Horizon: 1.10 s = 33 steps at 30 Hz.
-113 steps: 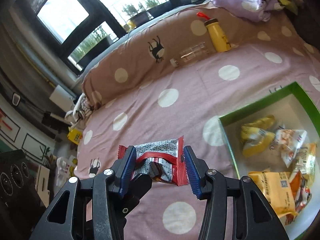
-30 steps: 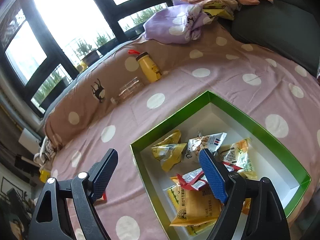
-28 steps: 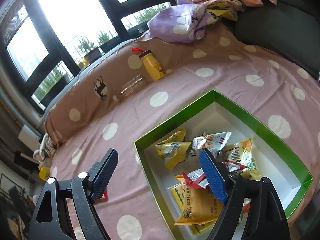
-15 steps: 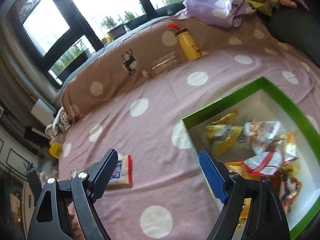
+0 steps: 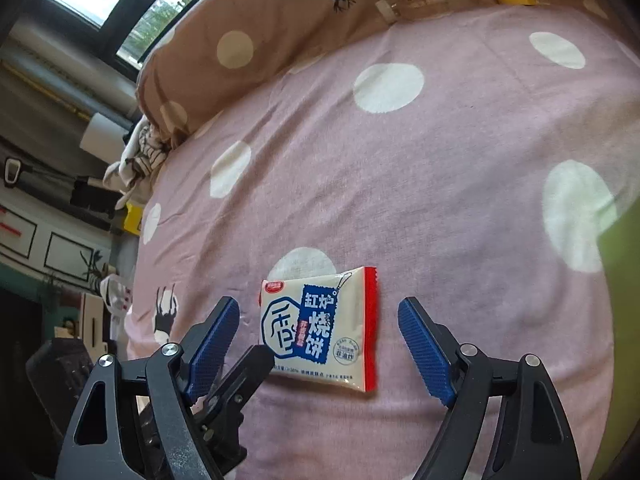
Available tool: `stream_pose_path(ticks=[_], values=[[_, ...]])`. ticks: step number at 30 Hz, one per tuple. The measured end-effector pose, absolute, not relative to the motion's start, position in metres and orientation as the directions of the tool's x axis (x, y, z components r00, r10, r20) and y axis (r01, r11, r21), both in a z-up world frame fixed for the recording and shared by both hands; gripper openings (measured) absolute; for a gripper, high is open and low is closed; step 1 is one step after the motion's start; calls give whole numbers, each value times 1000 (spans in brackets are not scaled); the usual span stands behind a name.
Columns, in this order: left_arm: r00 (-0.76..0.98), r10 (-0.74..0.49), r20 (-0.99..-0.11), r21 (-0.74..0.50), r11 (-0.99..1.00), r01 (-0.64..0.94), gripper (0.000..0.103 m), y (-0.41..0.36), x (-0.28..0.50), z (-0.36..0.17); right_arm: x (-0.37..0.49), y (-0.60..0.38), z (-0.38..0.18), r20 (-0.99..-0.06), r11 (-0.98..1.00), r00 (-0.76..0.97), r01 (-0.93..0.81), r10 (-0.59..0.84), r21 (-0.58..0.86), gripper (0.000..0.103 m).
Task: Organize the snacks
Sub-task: 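Grasp the white-blue biscuit pack with the right gripper, then carry the biscuit pack into the green box and open the right gripper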
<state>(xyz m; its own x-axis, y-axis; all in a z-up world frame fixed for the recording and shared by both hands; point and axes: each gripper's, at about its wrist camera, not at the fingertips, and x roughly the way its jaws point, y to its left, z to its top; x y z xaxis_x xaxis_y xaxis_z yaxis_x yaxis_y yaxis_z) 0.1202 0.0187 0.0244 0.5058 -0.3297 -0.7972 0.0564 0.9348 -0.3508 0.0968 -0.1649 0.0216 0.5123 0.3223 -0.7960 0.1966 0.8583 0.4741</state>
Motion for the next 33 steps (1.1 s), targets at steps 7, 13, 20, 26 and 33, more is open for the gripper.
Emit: stream_pose_path(ticks=[7,13,20,26,33], values=[[497,-352,-793,-361,929,82,52,13,124,24,99,-162,13,-774,840,502,155,386,519,68],[490,-351,-798,-336,934,121,43,2,115,24,95,-155,15,-776,853,500,130,384,506,61],[466,-365,-806,-339,930,140,38,-8,89,33,76,-146,21,-768,844,498,123,402,522,56],[506,-372,-778,-330,928,175,38,-15,47,50,37,-134,43,-771,883,537,97,343,460,56],[555,-393,-733,-357,917,178,38,-11,9,67,-9,-126,65,-726,891,602,52,332,450,56]])
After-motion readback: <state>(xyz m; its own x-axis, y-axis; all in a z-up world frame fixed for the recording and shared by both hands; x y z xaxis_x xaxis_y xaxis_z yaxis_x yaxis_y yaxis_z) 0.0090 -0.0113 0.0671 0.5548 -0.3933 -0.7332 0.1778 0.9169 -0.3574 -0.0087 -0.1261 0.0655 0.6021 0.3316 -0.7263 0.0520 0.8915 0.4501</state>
